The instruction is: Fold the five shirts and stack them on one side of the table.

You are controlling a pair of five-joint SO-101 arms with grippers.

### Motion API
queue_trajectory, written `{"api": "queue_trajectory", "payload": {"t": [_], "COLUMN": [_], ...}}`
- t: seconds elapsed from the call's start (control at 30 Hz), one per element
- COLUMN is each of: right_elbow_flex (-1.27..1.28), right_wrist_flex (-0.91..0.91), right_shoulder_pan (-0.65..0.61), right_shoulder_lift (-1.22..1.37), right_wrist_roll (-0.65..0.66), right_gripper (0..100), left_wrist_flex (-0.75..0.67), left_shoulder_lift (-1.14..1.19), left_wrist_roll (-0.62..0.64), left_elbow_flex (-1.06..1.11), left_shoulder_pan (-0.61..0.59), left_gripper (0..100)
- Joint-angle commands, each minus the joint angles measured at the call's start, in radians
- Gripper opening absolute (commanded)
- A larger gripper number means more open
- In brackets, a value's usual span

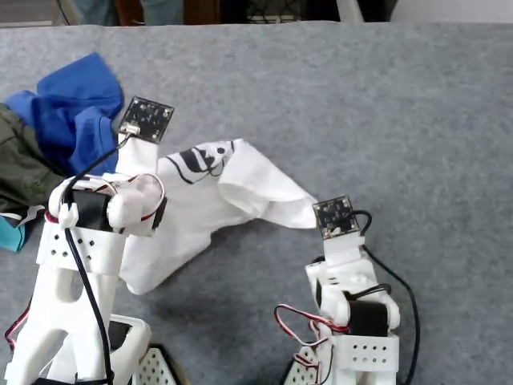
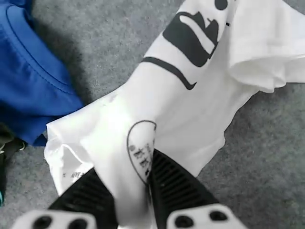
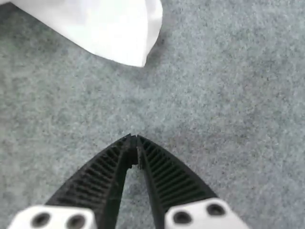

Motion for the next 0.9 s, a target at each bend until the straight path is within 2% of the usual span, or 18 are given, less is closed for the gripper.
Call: {"api": "queue_trajectory", "payload": {"t": [0.0, 0.13, 0.37, 0.57, 0.67, 0.77, 0.87], "right_elbow_flex": [0.001, 0.001, 0.001, -0.001, -0.001, -0.016, -0.088], "right_wrist_flex": [-0.017, -0.017, -0.017, -0.017, -0.107, -0.278, -0.431], "right_shoulder_pan": [-0.014, -0.014, -0.083, -0.184, -0.146, -0.091, -0.068], "right_shoulder_lift": [-0.061, -0.061, -0.061, -0.061, -0.059, -0.061, -0.048], "right_wrist_roll": [0.008, 0.008, 0.008, 0.014, 0.031, 0.173, 0.201], "right_gripper": [1.5, 1.5, 1.5, 1.5, 1.5, 1.5, 1.5], "left_wrist_flex": [0.006, 0.028, 0.189, 0.23, 0.224, 0.192, 0.133], "left_shoulder_lift": [-0.025, -0.026, -0.026, -0.026, -0.026, -0.026, -0.026], "left_wrist_roll": [0.028, 0.097, 0.095, -0.009, -0.092, -0.183, -0.235], "left_elbow_flex": [-0.012, 0.008, -0.111, -0.12, -0.099, -0.044, 0.025], "left_shoulder_pan": [-0.002, -0.087, -0.364, -0.593, -0.739, -0.857, -0.941], "left_gripper": [11, 25, 25, 25, 25, 25, 25]}}
